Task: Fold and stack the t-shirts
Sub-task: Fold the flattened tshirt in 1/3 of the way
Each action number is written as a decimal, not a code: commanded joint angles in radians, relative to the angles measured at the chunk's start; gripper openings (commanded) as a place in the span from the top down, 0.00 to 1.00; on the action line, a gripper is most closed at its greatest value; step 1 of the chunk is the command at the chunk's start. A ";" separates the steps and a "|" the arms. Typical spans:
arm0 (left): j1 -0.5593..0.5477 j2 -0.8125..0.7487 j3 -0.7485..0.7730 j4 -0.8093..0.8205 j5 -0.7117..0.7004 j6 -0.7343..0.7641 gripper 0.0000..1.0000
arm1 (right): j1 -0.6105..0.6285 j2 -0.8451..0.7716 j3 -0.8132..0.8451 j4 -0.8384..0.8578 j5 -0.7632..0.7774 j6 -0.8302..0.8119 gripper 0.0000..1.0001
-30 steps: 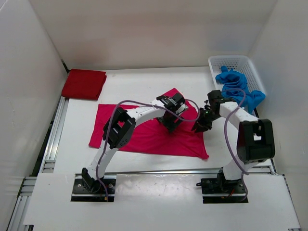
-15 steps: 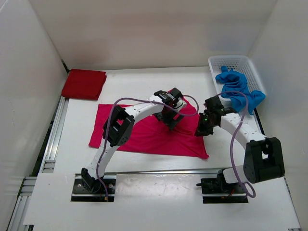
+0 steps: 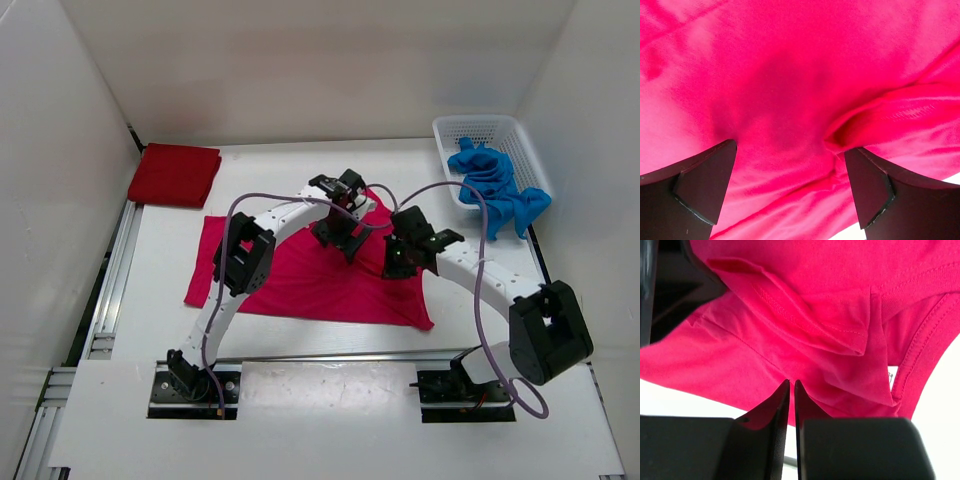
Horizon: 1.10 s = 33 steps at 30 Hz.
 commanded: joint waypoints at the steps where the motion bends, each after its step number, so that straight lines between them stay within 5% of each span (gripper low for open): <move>1: 0.010 0.037 0.059 -0.005 0.019 0.000 0.00 | 0.029 0.008 0.009 0.077 0.050 0.000 0.90; 13: 0.020 0.057 0.066 -0.005 0.028 0.000 0.00 | 0.159 0.182 0.127 0.087 0.171 -0.009 0.97; 33: 0.038 0.006 -0.020 -0.014 0.017 0.000 0.00 | 0.046 0.409 0.290 0.075 0.305 -0.053 0.99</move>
